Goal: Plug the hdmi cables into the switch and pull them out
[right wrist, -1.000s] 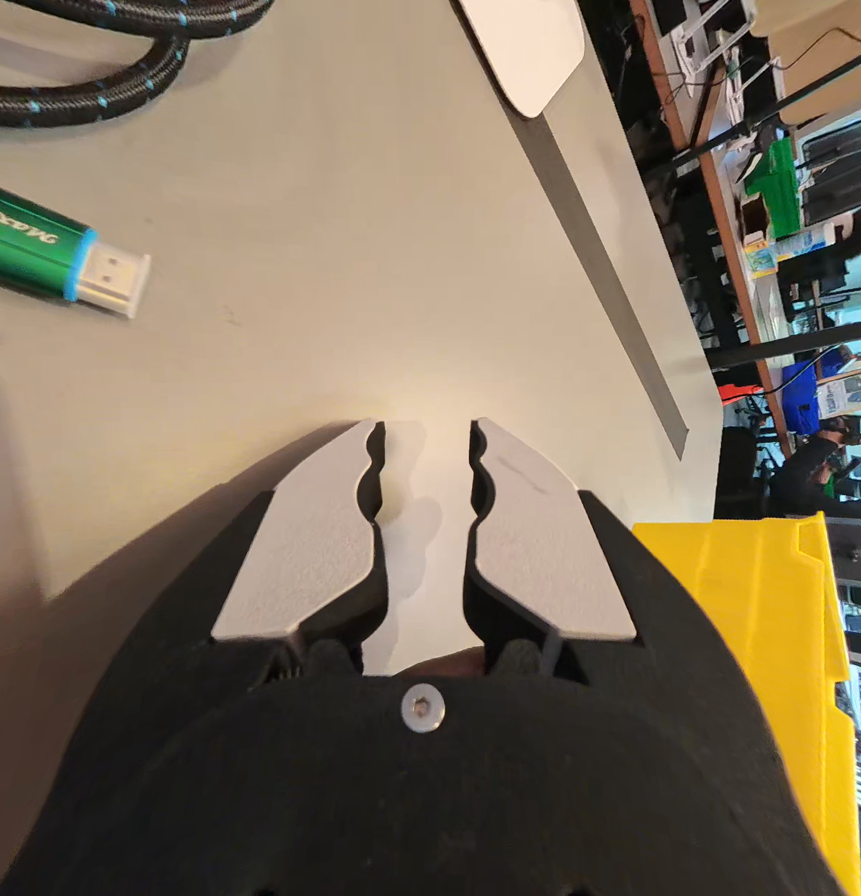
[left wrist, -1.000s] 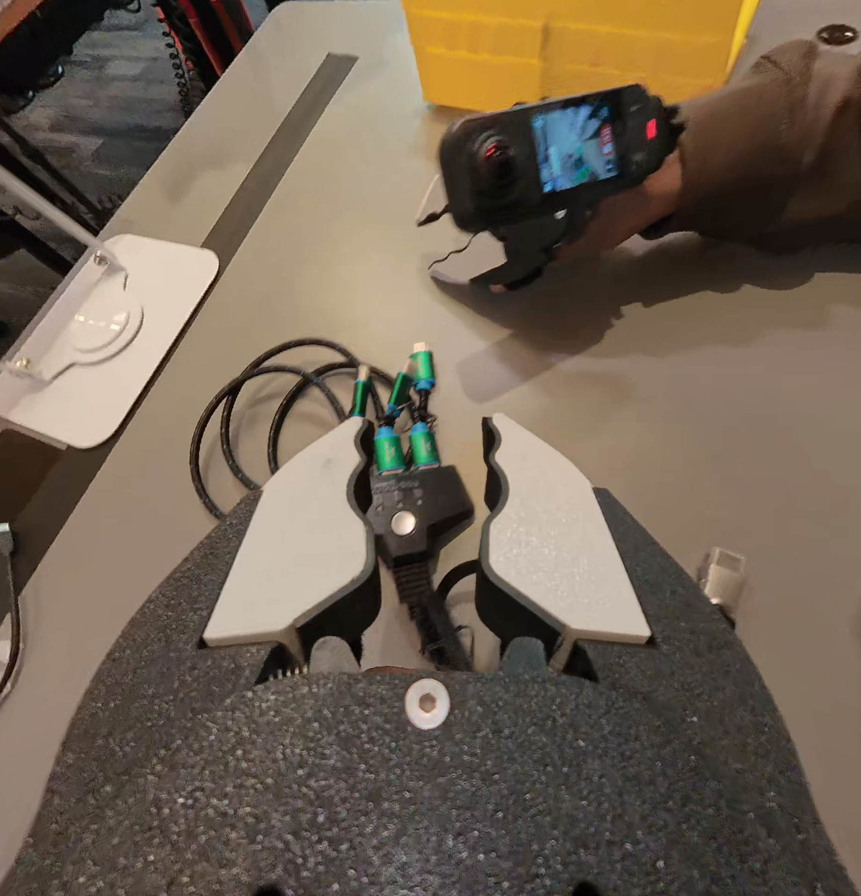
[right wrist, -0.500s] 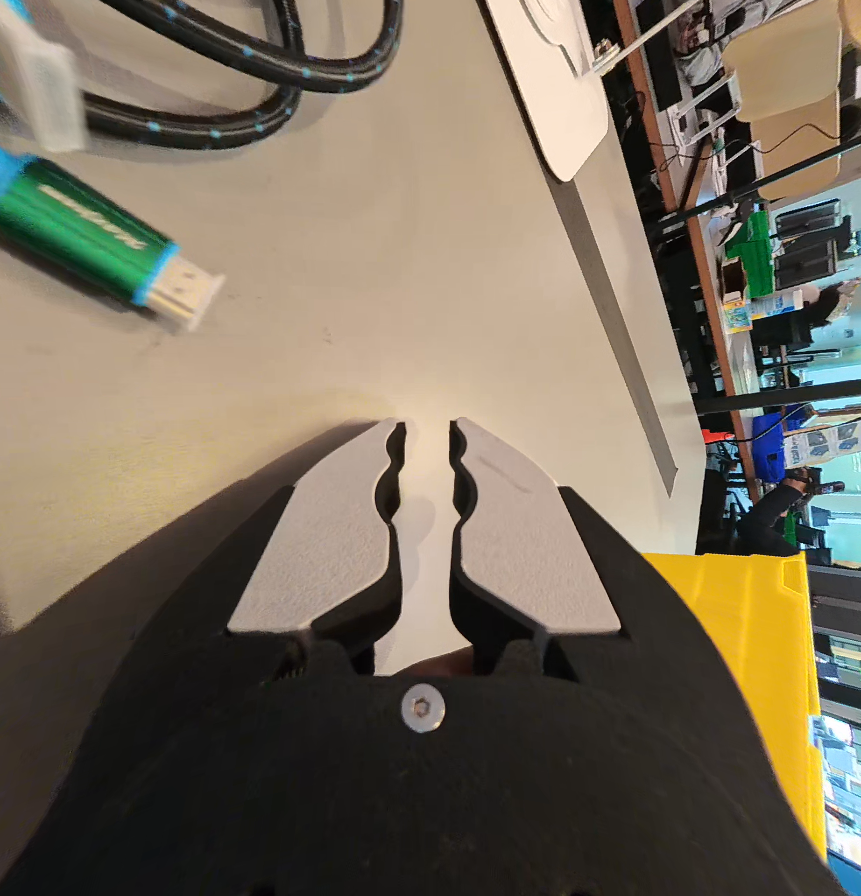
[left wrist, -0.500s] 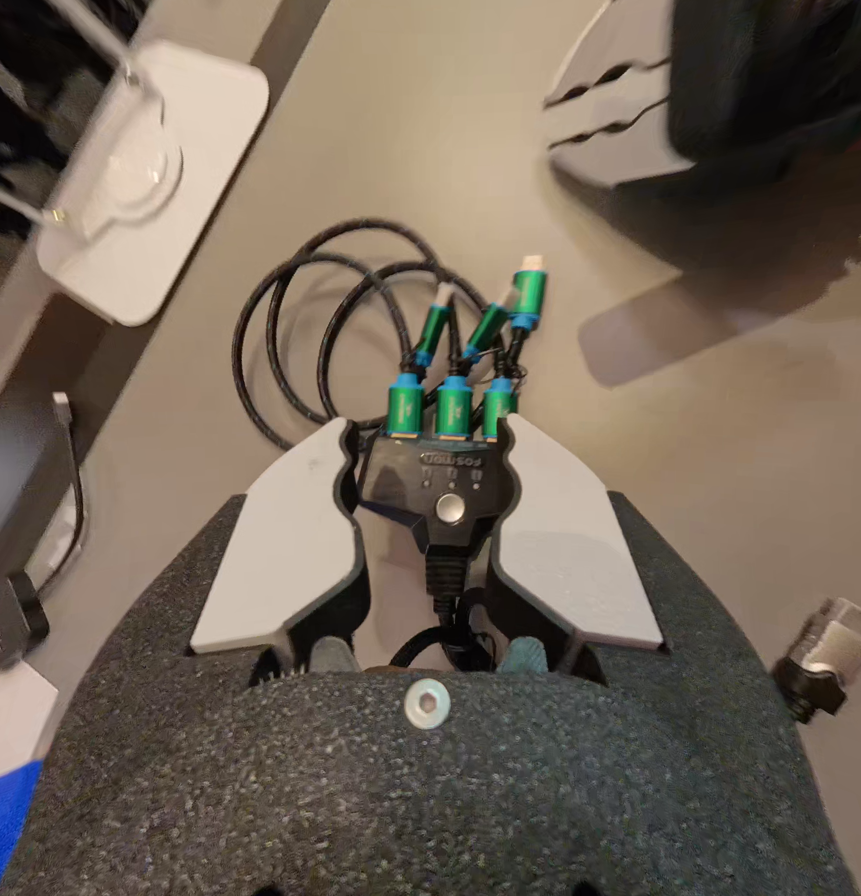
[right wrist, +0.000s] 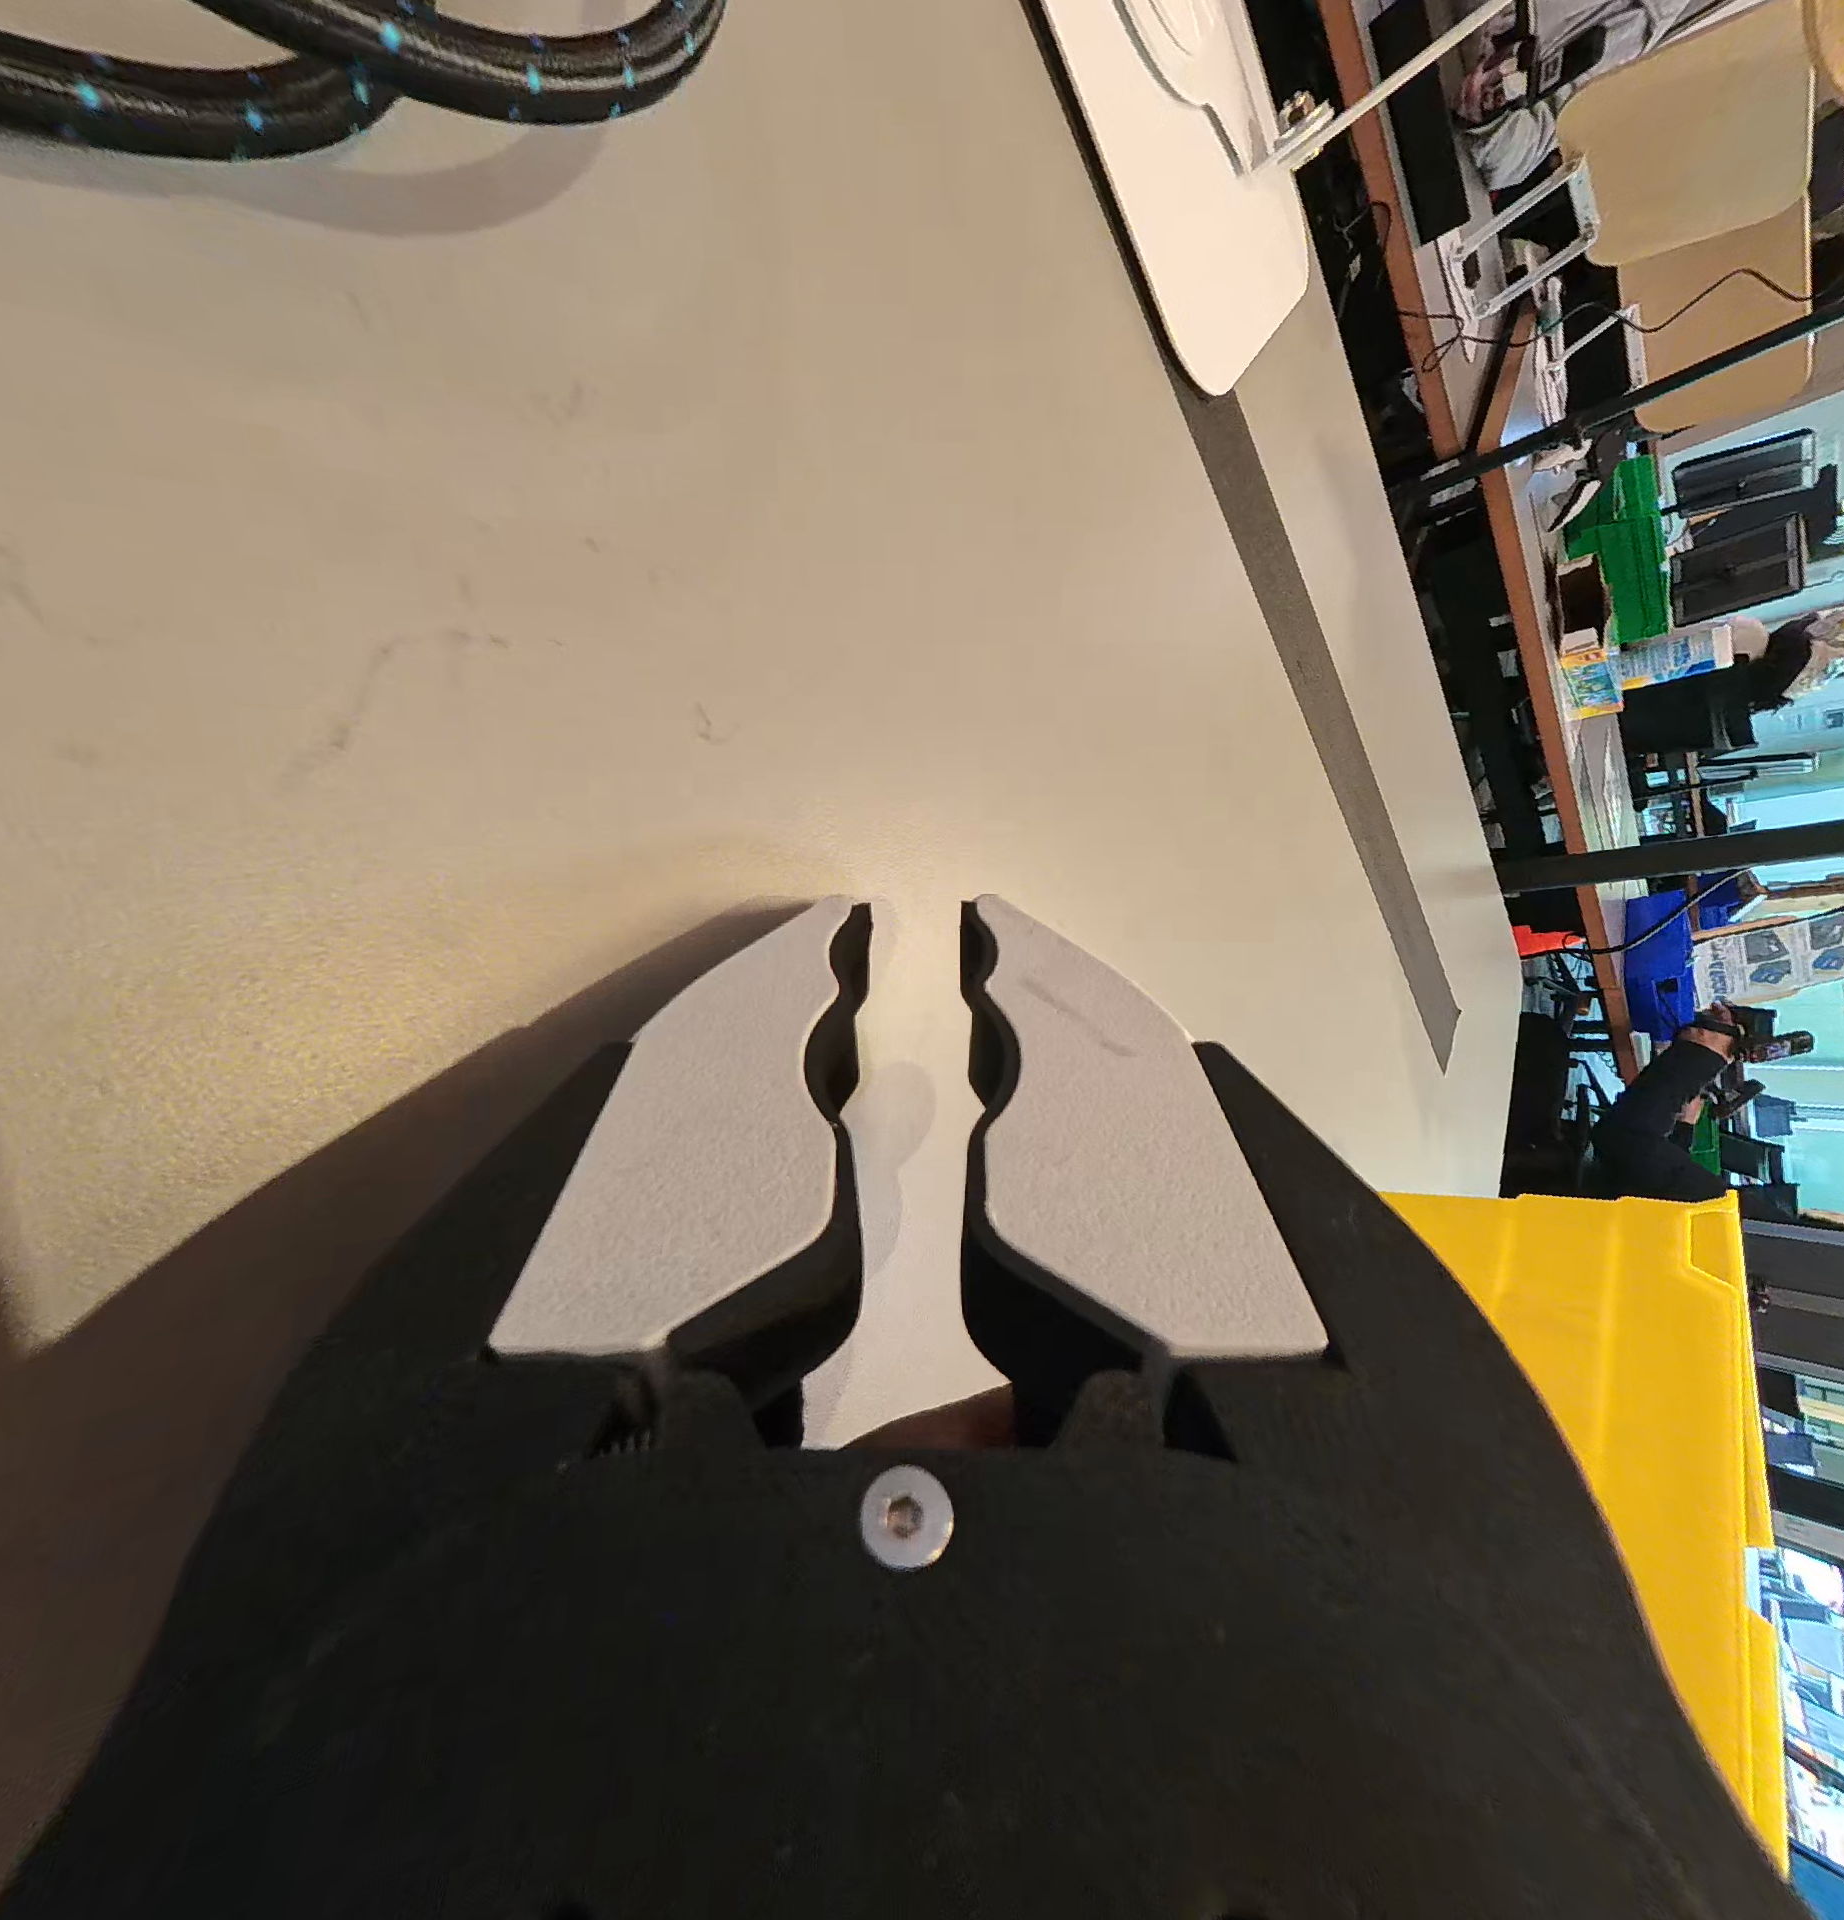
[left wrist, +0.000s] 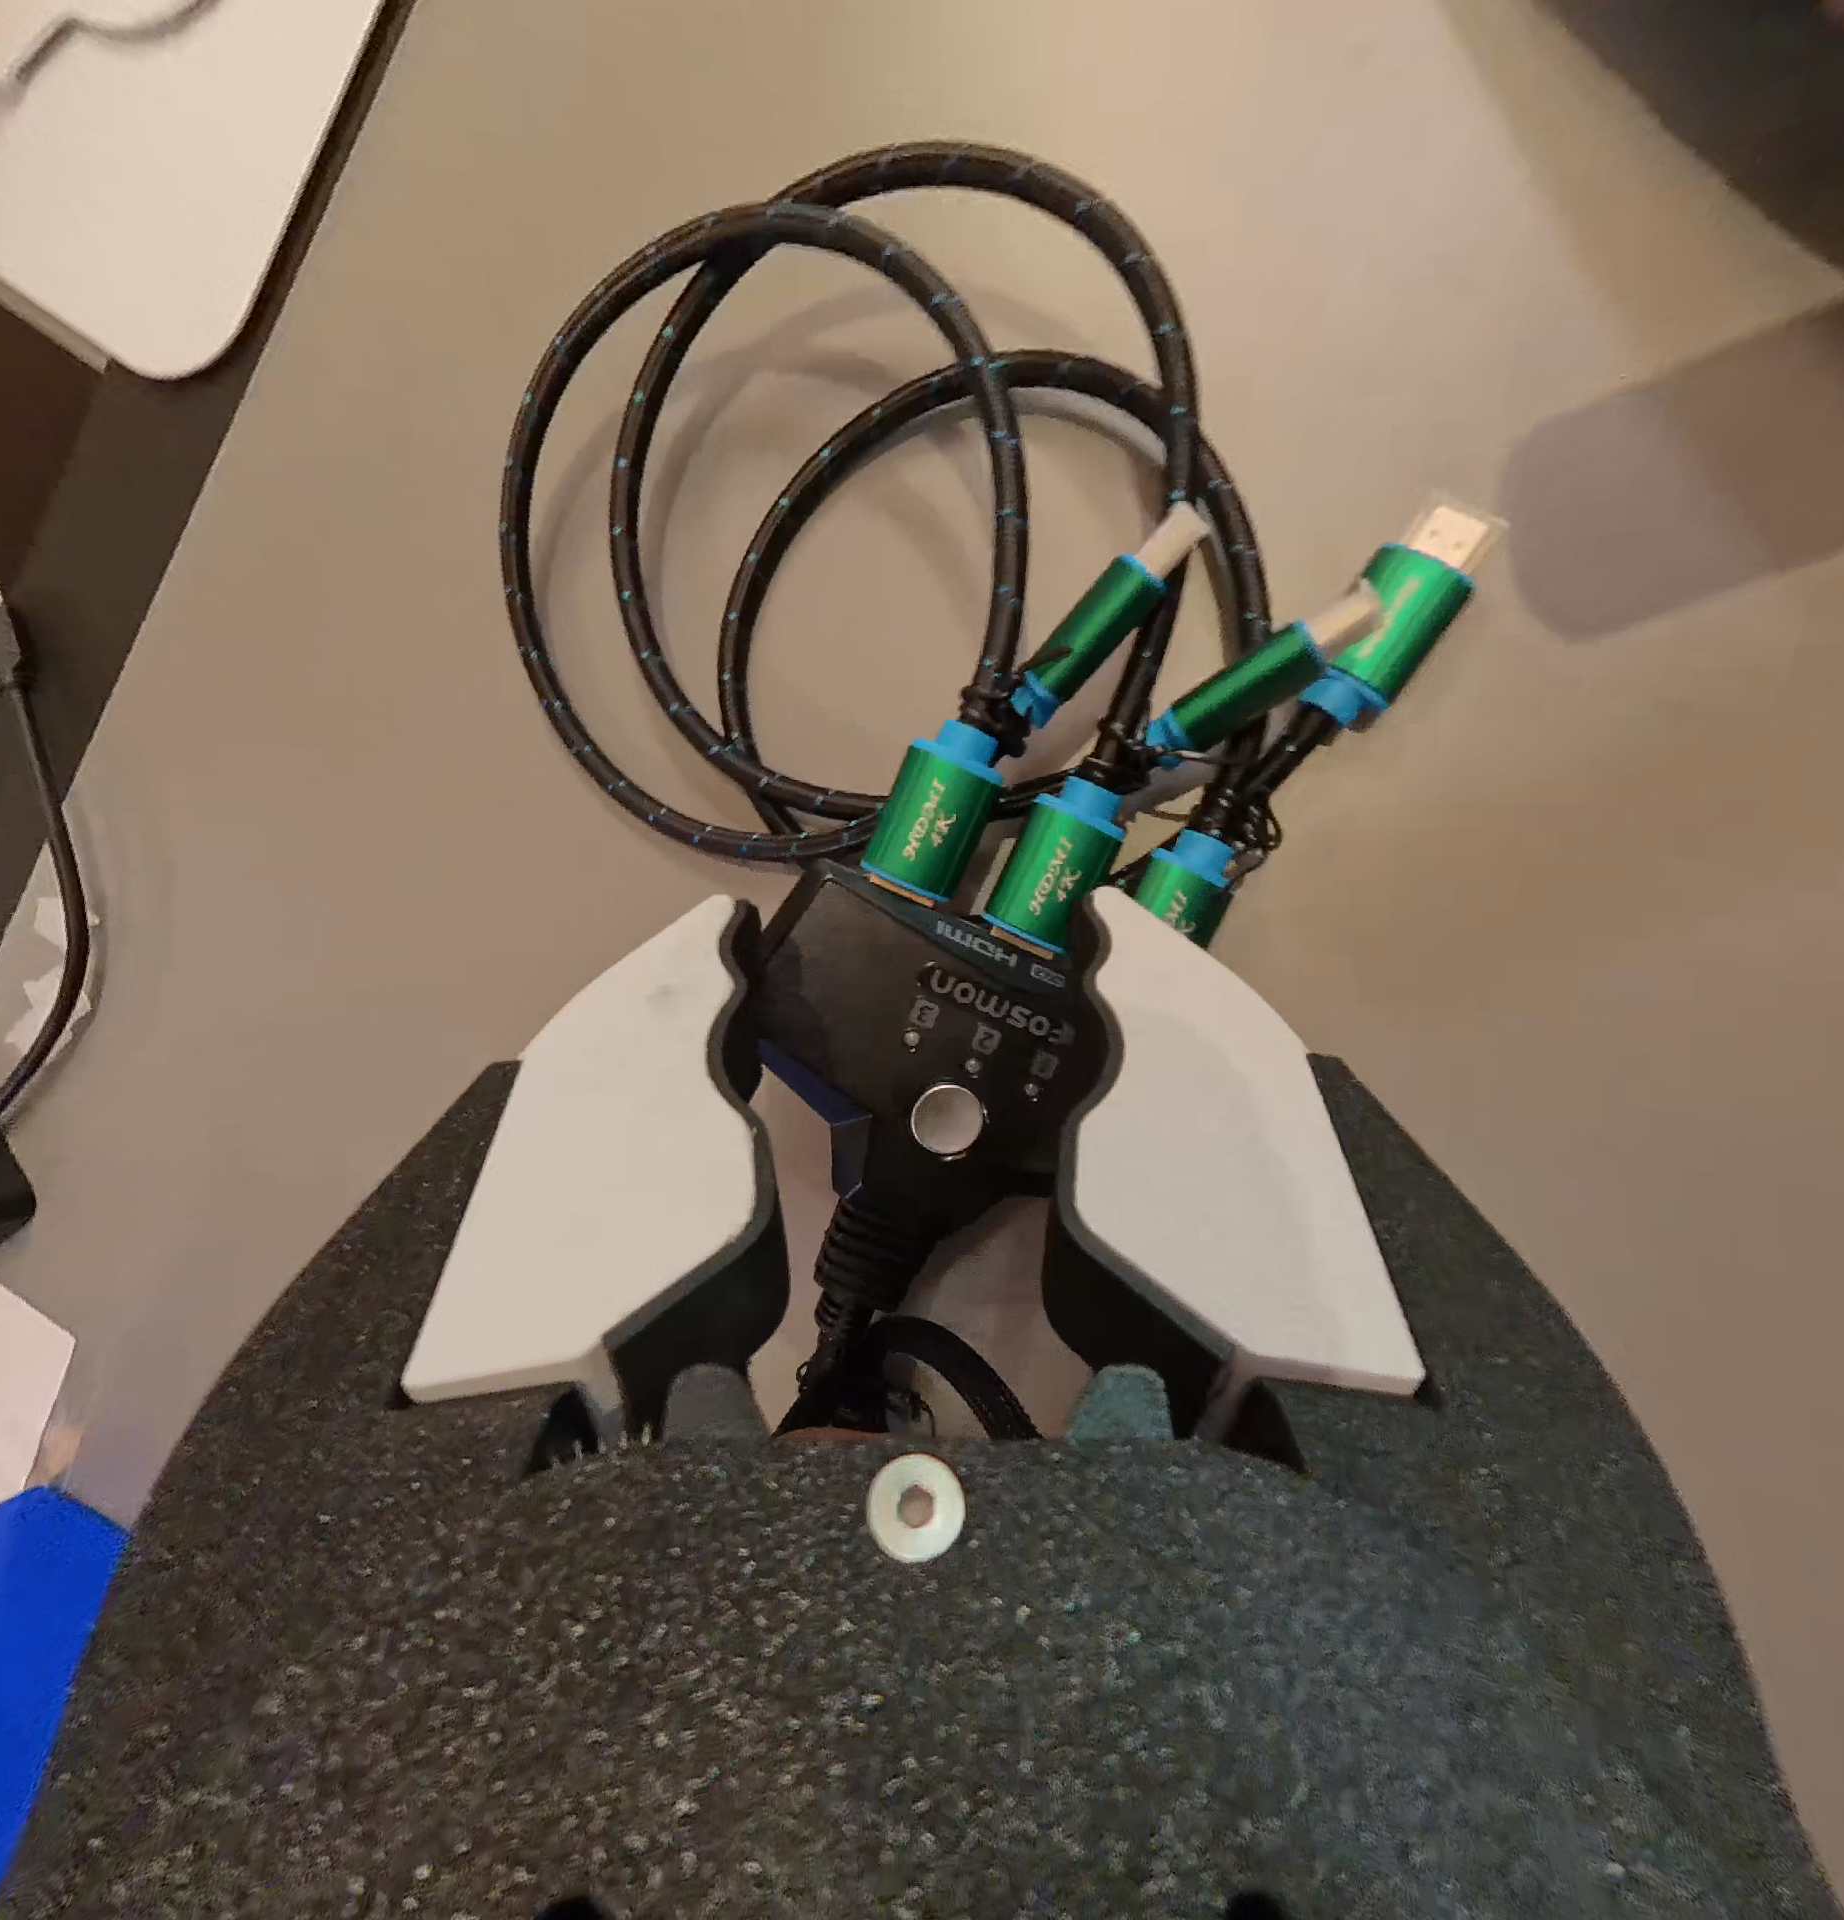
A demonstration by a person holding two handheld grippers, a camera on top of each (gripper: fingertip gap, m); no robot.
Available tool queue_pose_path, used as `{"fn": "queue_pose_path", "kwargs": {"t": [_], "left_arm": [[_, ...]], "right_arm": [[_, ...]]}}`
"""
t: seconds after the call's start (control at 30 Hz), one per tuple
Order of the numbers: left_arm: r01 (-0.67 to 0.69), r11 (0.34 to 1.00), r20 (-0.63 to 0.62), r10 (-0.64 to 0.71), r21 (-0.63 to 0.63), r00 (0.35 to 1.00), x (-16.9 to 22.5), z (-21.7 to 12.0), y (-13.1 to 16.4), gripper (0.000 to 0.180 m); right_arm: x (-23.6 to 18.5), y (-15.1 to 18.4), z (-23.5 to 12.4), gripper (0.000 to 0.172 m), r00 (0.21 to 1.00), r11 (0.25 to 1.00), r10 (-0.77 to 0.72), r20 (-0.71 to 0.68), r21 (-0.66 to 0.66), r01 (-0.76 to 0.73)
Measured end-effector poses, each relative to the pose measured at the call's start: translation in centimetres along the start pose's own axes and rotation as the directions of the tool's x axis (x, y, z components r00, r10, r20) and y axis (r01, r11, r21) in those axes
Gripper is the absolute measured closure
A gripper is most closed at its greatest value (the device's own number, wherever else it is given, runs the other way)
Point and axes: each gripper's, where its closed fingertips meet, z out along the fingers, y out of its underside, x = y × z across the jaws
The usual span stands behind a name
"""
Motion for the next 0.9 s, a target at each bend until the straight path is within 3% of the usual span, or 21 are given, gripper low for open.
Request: {"fn": "queue_pose_path", "kwargs": {"t": [0.2,0.33,0.53,0.63,0.77,0.83,0.9], "left_arm": [[0.081,0.997,-0.011,-0.081,-0.017,0.997,-0.5,0.9,0.8,0.122],[0.067,0.998,-0.042,-0.067,-0.008,0.997,0.3,1.1,0.5,0.117],[-0.03,0.999,-0.168,0.034,0.028,0.985,3.7,-0.1,-0.8,0.117],[-0.147,0.988,-0.117,0.151,0.044,0.982,3.7,-2.7,-1.3,0.11],[-0.372,0.928,-0.044,0.37,-0.038,0.928,1.7,-5.5,-1.0,0.101],[-0.412,0.907,-0.104,0.404,-0.083,0.909,0.2,-5.6,-0.7,0.098],[-0.403,0.91,-0.255,0.369,-0.097,0.894,-0.9,-4.8,-0.2,0.098]], "right_arm": [[-0.1,0.0,0.0,0.156,1.0,1.0,-0.006,0.009,0.006,0.006],[-0.1,0.0,-0.1,0.153,1.0,1.0,-0.017,0.016,0.007,0.017],[-0.2,-0.2,-0.4,0.142,0.997,1.0,0.005,0.079,0.025,-0.007],[-0.4,-0.3,-0.7,0.138,0.995,0.999,-0.006,0.1,0.039,0.002],[-0.6,-0.6,-0.9,0.133,0.992,0.998,-0.019,0.128,0.058,0.012],[-0.8,-0.8,-1.1,0.132,0.99,0.997,-0.028,0.141,0.069,0.018],[-0.8,-0.9,-1.3,0.131,0.989,0.997,-0.037,0.145,0.078,0.026]]}}
